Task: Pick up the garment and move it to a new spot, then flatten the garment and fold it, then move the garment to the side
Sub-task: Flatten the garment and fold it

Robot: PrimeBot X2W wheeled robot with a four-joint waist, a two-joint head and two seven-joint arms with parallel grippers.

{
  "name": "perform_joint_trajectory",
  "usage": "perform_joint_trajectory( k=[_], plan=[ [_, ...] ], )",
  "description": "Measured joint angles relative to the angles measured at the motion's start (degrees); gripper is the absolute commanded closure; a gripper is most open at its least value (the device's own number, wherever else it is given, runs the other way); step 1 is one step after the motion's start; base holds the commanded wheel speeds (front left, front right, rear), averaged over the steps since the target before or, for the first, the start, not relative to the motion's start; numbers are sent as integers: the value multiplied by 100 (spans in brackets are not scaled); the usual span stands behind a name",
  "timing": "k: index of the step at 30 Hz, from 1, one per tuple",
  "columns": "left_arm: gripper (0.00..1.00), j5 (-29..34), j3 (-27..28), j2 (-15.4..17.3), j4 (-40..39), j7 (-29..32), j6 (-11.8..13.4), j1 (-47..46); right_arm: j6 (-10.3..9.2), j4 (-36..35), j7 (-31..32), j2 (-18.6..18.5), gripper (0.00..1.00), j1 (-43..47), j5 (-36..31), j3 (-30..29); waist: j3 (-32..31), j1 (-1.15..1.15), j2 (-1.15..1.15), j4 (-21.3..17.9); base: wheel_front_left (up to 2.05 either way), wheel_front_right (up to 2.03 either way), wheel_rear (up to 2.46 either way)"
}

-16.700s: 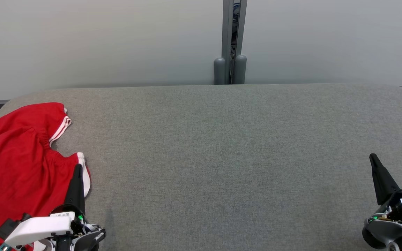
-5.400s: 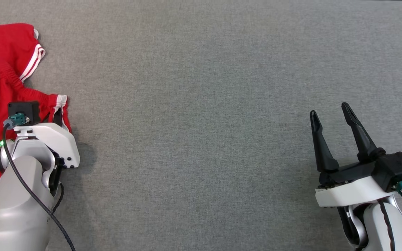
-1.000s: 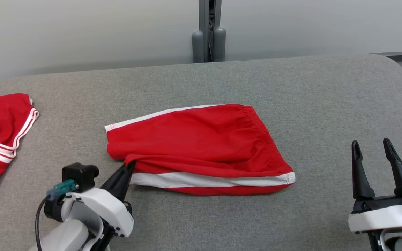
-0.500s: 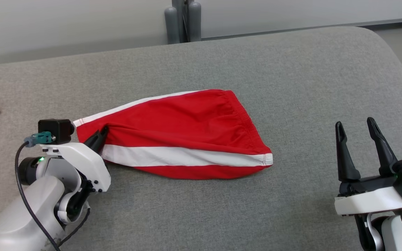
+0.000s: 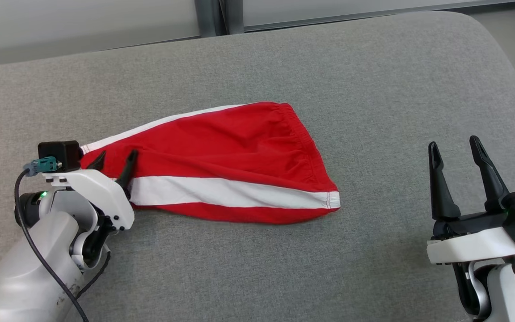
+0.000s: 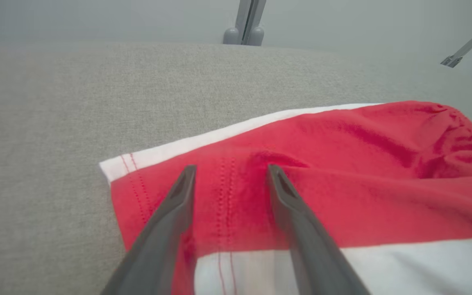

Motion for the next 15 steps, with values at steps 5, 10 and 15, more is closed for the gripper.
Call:
perform_joint_trajectory(
  k=[5,10,15],
  plan=[
    [0,147,-32,-53,-33,-427,-97,9,0,22,0,2,0,-18,-31,-20,-107,0,0,145,0,0,0],
    [0,370,-56,19,-302,-906,-16,258,0,38,0,2,0,5,-119,-71,-279,0,0,291,0,0,0],
    [0,610,119,81,-829,-1131,279,718,0,51,1,2,0,90,-174,-183,-493,0,0,443,0,0,0]
  ],
)
